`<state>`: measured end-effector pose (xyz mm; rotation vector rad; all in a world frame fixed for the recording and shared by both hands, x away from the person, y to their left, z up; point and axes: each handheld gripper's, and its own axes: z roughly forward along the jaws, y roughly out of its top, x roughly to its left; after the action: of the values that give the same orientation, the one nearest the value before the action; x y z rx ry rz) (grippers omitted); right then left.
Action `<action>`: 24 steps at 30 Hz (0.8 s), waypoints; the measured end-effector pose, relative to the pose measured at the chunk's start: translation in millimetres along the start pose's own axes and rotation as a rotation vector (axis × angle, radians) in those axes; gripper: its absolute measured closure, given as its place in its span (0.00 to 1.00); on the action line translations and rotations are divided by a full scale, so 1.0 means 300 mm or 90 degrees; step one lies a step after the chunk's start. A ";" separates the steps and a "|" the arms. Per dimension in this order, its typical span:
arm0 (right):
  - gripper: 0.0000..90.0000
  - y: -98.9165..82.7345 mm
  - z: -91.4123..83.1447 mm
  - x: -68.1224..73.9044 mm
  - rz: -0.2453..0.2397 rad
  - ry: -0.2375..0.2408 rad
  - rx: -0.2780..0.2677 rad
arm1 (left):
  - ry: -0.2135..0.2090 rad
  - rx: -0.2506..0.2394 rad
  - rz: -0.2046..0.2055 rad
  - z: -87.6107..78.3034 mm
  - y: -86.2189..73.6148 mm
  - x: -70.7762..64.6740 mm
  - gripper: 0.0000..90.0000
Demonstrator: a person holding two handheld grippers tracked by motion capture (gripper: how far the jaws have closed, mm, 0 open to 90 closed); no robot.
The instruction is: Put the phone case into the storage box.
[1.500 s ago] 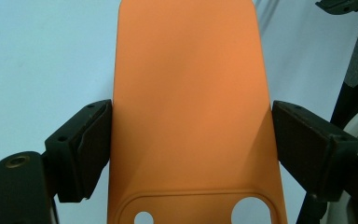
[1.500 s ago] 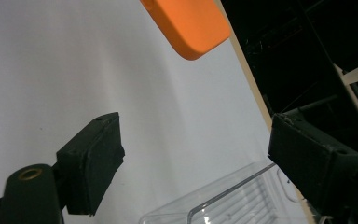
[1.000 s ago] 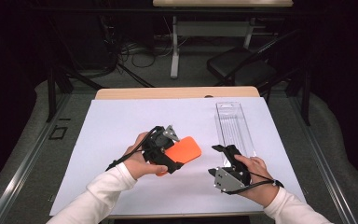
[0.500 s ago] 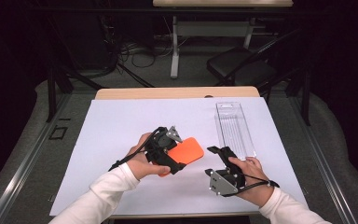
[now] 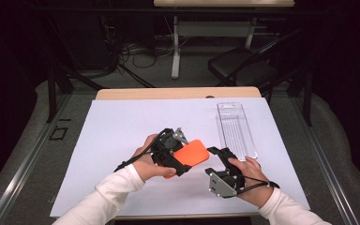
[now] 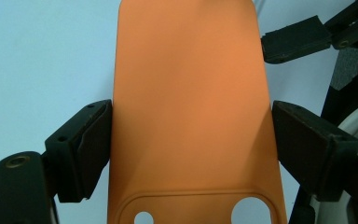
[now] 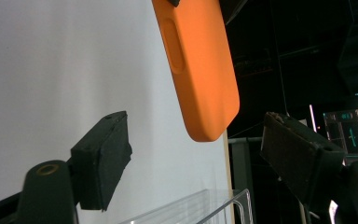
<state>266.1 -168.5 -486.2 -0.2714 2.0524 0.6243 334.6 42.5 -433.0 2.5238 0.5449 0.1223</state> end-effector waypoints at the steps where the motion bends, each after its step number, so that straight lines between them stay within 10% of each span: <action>1: 0.26 0.000 0.000 0.004 0.001 0.001 0.001 | -0.001 0.001 0.001 0.000 0.001 -0.001 0.18; 24: 0.43 0.010 0.009 0.010 -0.041 -0.027 -0.006 | -0.017 -0.004 0.006 0.020 0.024 -0.022 0.18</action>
<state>265.1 -164.3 -488.9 -0.3258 1.9923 0.5956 332.4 31.3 -433.9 2.5186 0.5210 0.0928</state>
